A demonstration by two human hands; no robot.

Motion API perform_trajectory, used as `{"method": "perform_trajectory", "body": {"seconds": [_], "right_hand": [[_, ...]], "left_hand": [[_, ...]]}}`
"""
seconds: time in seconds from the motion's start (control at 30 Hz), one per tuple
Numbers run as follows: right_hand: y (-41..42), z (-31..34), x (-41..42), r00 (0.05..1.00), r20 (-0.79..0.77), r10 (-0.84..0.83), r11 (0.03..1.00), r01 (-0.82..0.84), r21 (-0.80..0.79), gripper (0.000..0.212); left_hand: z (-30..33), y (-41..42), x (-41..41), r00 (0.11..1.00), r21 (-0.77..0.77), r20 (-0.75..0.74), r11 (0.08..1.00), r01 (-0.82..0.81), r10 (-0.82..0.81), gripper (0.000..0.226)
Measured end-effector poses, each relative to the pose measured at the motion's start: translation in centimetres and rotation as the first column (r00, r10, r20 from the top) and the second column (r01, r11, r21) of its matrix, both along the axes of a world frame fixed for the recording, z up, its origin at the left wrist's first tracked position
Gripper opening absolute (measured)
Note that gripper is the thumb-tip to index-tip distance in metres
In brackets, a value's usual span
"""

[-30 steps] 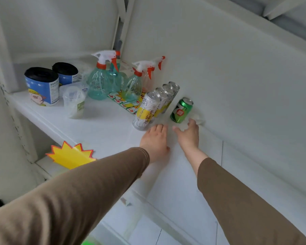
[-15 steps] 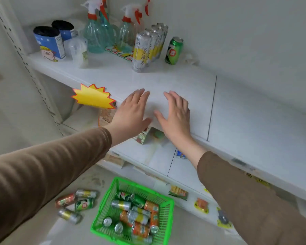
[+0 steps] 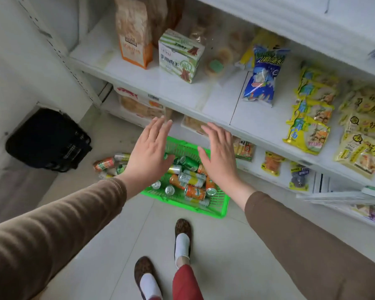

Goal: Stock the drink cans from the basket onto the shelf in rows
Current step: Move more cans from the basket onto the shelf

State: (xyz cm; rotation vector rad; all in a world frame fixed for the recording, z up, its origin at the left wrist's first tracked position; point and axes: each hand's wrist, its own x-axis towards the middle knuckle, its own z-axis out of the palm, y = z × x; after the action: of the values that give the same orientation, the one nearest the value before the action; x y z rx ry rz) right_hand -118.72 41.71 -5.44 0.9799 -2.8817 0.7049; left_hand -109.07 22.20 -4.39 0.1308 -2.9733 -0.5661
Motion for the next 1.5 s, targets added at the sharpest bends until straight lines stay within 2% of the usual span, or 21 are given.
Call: {"method": "perform_trajectory", "body": {"seconds": [0.27,0.47,0.63,0.77,0.87,1.03,1.1,1.23,1.33,1.43,1.5], "right_hand": [[2.3,-19.6,1.5,0.939,0.327,-0.109,0.985,0.057,0.163,0.058],[2.1,-33.3,0.6,0.878,0.448,-0.167,0.948,0.019,0.317,0.061],[3.2,-42.1,-1.0,0.812,0.509,-0.285,0.869,-0.005,0.494,0.071],[4.1,-46.2,-1.8,0.743,0.562,-0.363,0.839,-0.003,0.545,0.081],[4.2,-46.8,-2.9,0.683,0.61,-0.402,0.823,-0.022,0.567,0.085],[3.4,-46.0,-3.9,0.734,0.56,-0.385,0.726,-0.135,0.675,0.094],[2.5,-46.4,-3.6,0.725,0.572,-0.384,0.744,-0.124,0.657,0.099],[1.3,-46.3,-3.8,0.717,0.599,-0.357,0.763,-0.146,0.63,0.096],[1.6,-43.5,-4.0,0.621,0.698,-0.356,0.834,-0.124,0.537,0.098],[1.8,-38.4,-3.6,0.445,0.817,-0.367,0.928,0.115,0.354,0.102],[1.4,-33.3,-3.1,0.401,0.853,-0.334,0.936,0.247,0.25,0.104]], "left_hand": [[-17.9,2.8,2.0,0.949,0.118,0.307,0.986,-0.118,0.077,0.086],[-30.2,3.8,1.1,0.878,0.118,0.473,0.982,-0.149,0.076,0.087],[-37.1,4.4,-0.4,0.846,0.104,0.531,0.986,-0.132,0.057,0.089],[-40.2,4.2,-0.7,0.812,0.096,0.581,0.986,-0.14,0.059,0.088],[-40.7,4.3,-0.5,0.803,0.095,0.591,0.983,-0.156,0.07,0.088],[-39.8,4.5,-0.5,0.822,0.104,0.564,0.98,-0.167,0.08,0.088],[-39.6,4.4,-0.5,0.834,0.109,0.546,0.981,-0.16,0.075,0.088],[-39.1,4.0,-0.5,0.848,0.109,0.527,0.986,-0.129,0.053,0.087],[-37.3,3.5,-0.2,0.84,0.092,0.538,0.987,-0.132,0.062,0.086],[-33.2,3.1,0.1,0.837,0.105,0.541,0.98,-0.168,0.085,0.087],[-29.0,2.8,0.1,0.847,0.122,0.524,0.975,-0.186,0.096,0.088]]}}
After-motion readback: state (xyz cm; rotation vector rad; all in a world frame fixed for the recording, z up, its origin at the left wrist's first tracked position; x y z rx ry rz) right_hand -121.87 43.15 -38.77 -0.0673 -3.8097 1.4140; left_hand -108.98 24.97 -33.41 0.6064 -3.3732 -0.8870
